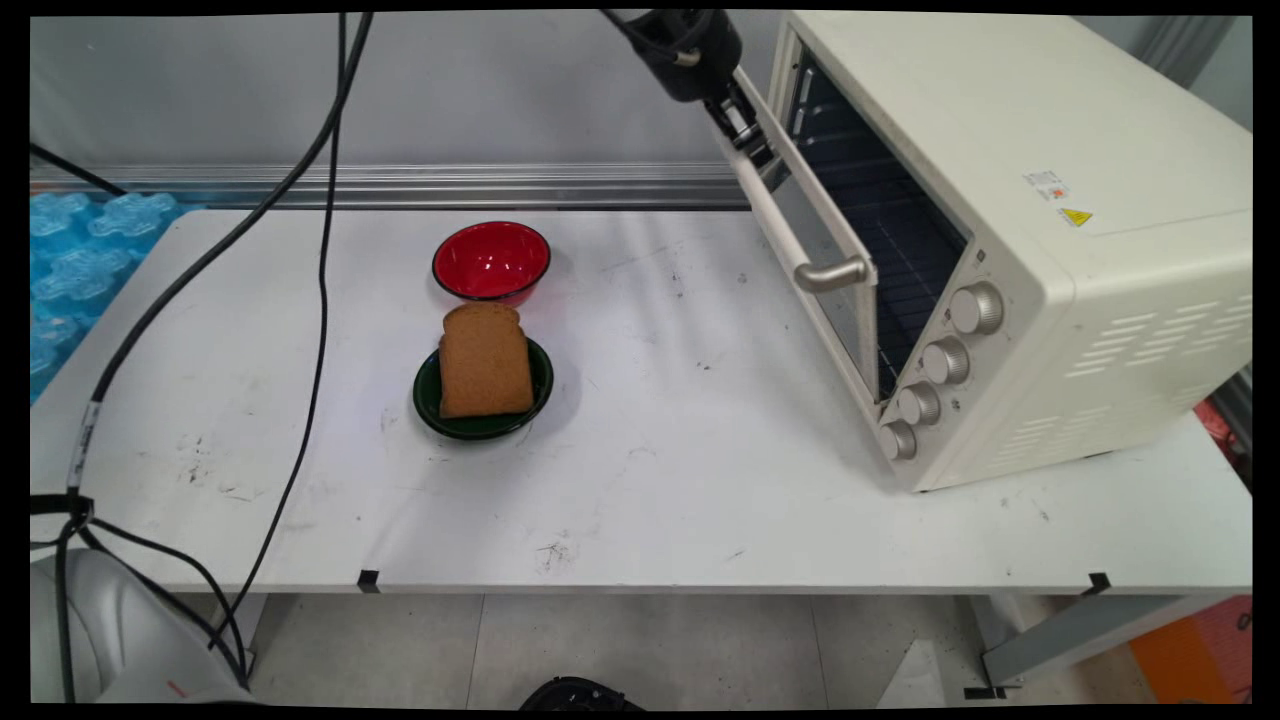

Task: Open the oven

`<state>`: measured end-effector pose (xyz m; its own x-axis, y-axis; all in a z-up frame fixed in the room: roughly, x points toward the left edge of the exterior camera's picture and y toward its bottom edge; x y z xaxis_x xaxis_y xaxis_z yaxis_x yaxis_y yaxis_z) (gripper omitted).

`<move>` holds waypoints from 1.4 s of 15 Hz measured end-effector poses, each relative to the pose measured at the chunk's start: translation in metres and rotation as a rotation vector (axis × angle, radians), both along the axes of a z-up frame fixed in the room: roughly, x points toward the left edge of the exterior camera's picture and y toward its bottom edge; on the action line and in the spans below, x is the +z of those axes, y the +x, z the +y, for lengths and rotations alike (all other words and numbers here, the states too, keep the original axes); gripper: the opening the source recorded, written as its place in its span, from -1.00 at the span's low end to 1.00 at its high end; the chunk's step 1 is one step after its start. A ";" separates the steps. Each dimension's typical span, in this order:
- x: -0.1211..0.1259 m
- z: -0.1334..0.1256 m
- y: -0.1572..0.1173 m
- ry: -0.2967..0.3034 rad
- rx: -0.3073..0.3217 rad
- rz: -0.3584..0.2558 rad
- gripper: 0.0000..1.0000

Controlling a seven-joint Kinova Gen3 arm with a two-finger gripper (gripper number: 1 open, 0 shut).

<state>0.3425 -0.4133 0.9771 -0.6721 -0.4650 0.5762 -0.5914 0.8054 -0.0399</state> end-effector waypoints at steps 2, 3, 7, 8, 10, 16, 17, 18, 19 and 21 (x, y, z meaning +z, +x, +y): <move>-0.007 0.005 0.004 0.006 0.002 -0.003 -1.00; -0.009 0.007 0.005 0.008 0.002 -0.004 -1.00; -0.019 0.014 0.010 0.014 0.006 -0.008 -1.00; -0.021 0.015 0.011 0.015 0.008 -0.010 -1.00; -0.026 0.018 0.014 0.017 0.010 -0.015 -1.00; -0.038 0.026 0.025 0.022 0.017 -0.027 -1.00; -0.040 0.027 0.026 0.023 0.018 -0.028 -1.00; -0.042 0.029 0.028 0.024 0.019 -0.030 -1.00; -0.044 0.030 0.030 0.024 0.021 -0.032 -1.00; -0.049 0.033 0.034 0.026 0.024 -0.036 -1.00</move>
<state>0.3761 -0.3802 0.9279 -0.6808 -0.4955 0.5395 -0.6089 0.7922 -0.0409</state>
